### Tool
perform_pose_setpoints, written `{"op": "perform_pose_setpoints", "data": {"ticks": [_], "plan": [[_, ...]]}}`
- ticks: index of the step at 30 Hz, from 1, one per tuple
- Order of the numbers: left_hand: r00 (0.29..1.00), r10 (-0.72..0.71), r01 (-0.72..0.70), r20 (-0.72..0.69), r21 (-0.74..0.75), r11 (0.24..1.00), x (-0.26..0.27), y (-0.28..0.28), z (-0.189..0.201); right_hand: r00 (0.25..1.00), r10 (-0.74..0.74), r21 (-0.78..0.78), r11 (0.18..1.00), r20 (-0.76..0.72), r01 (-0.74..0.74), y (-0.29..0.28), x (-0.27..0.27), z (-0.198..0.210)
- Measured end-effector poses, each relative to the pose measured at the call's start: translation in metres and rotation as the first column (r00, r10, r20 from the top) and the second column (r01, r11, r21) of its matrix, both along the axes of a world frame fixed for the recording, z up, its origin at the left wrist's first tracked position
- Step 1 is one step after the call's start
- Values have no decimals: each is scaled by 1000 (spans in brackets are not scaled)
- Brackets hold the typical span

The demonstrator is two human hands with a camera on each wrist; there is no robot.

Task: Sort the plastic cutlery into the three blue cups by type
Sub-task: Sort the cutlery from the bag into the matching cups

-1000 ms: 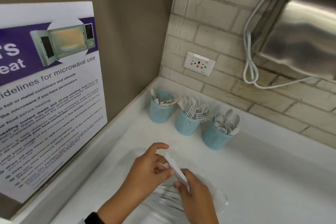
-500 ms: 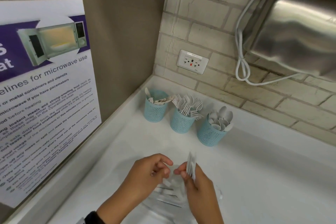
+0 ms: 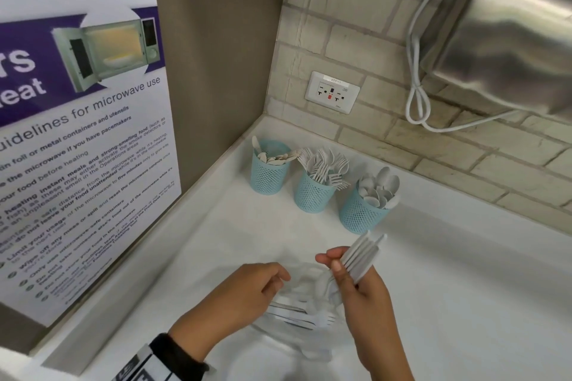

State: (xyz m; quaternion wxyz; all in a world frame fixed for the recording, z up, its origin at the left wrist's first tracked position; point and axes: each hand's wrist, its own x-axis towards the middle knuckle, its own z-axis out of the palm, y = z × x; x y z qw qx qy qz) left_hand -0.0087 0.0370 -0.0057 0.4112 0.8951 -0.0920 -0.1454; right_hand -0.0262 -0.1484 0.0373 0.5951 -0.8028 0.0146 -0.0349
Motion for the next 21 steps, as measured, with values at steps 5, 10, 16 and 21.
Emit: {"op": "perform_pose_setpoints", "data": {"ticks": [5,10,16,21], "plan": [[996,64,-75,-64,-201,977,-2,-2,34,991,70,-173,984,118,-49,4,4,3],[882,-207,-97,-424,-592,800,-10,-8,66,872,333,-686,728,358,4,20,9,-17],[815,-373,6,-443,-638,770,-18,2,69,771,477,-809,583,421,81,27,15,-23],[875,-324,50,-360,-598,800,-21,-1,67,815,429,-836,535,390,118,27,8,-10]]}}
